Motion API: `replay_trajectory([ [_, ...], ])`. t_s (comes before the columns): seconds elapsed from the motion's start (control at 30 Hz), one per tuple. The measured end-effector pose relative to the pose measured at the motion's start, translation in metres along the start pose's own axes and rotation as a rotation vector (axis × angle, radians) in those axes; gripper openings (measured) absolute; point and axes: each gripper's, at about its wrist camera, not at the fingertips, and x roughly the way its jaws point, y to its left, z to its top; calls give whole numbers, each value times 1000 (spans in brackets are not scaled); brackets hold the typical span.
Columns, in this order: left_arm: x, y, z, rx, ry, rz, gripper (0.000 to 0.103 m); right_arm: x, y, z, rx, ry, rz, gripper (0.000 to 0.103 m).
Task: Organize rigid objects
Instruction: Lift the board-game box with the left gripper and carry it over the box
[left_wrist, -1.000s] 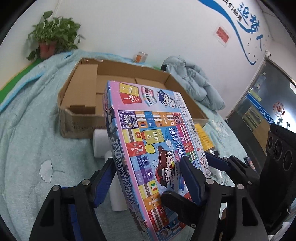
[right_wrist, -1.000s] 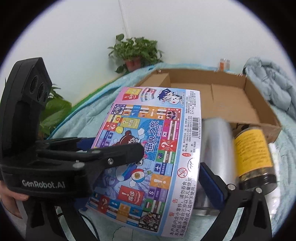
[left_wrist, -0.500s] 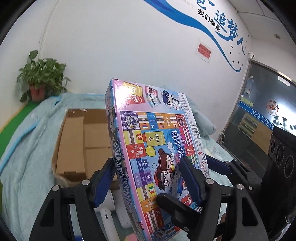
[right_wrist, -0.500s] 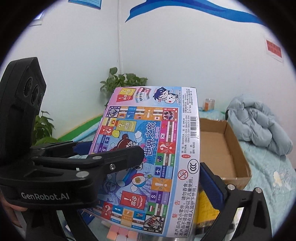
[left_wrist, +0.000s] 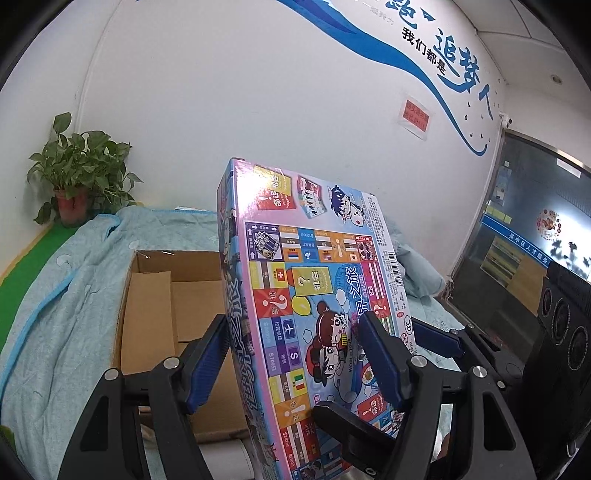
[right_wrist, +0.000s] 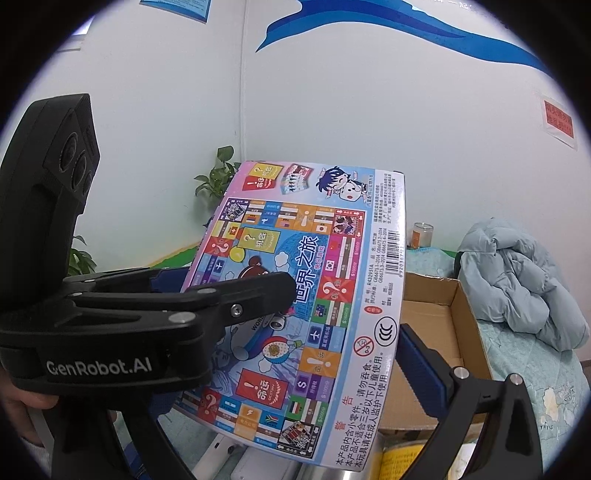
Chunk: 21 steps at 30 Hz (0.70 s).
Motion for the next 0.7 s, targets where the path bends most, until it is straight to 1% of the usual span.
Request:
replay_trajectory([
  [0.13, 30, 17, 6, -15, 27, -3, 68, 20, -9, 1, 3, 26, -2, 101],
  [0.37, 91, 49, 1, -50, 98, 9, 68, 64, -24, -2, 6, 120, 6, 101],
  [0.57, 143, 82, -13, -87, 184, 29, 68, 103, -37, -11, 32, 231, 52, 101],
  [0.7, 172, 98, -26, -97, 247, 68, 68, 128, -42, -21, 45, 339, 81, 101],
])
